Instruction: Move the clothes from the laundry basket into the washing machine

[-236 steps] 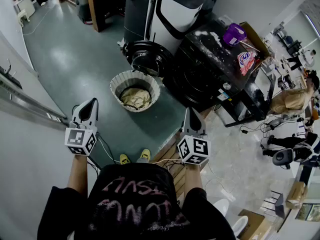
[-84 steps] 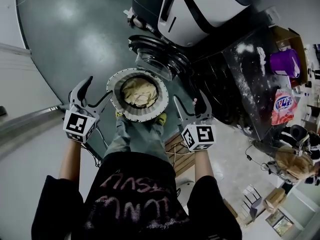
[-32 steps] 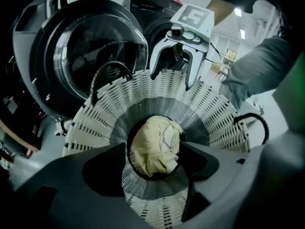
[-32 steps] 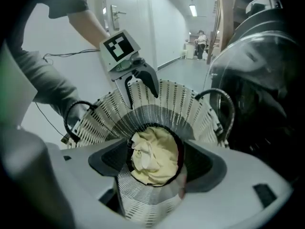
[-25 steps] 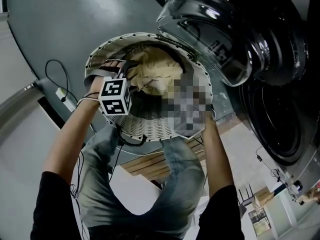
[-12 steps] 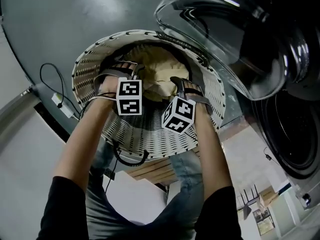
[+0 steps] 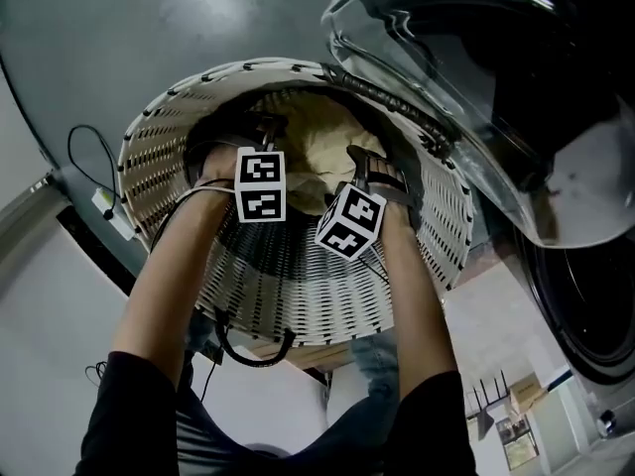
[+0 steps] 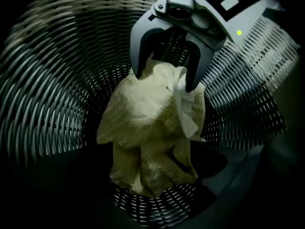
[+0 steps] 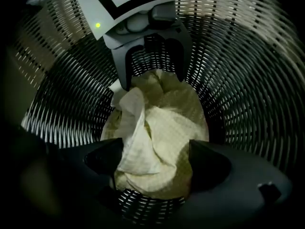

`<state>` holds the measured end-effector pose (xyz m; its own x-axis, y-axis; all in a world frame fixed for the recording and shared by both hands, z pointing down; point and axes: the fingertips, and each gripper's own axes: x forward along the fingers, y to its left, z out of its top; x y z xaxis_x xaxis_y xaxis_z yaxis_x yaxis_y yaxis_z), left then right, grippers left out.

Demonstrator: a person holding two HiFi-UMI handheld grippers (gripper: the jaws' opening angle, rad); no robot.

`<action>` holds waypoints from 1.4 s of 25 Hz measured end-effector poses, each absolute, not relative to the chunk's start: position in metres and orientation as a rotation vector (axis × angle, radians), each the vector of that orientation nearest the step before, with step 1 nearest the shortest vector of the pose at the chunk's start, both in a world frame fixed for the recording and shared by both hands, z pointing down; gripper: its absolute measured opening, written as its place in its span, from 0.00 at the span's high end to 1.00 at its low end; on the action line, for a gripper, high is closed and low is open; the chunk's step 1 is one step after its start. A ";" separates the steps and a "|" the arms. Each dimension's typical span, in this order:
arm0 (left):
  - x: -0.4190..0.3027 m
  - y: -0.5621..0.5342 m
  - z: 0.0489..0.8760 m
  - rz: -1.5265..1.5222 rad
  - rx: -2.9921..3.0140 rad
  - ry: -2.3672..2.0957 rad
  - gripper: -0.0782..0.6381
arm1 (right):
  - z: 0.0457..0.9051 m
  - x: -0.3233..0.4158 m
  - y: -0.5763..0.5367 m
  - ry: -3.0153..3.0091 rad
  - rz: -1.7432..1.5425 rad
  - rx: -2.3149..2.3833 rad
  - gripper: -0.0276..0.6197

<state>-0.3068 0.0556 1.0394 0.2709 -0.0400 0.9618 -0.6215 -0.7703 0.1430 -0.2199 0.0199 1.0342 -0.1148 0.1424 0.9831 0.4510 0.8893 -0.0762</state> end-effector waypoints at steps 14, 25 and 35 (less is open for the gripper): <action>-0.295 0.073 1.096 1.537 1.970 -0.506 0.32 | 1.073 -0.215 0.023 -1.676 -0.223 -0.455 0.37; -0.279 0.081 1.078 1.439 1.971 -0.524 0.84 | 1.057 -0.213 0.030 -1.678 -0.290 -0.458 0.85; -0.282 0.055 0.979 1.257 1.979 -0.652 0.84 | 0.964 -0.234 0.011 -1.825 -0.205 -0.340 0.88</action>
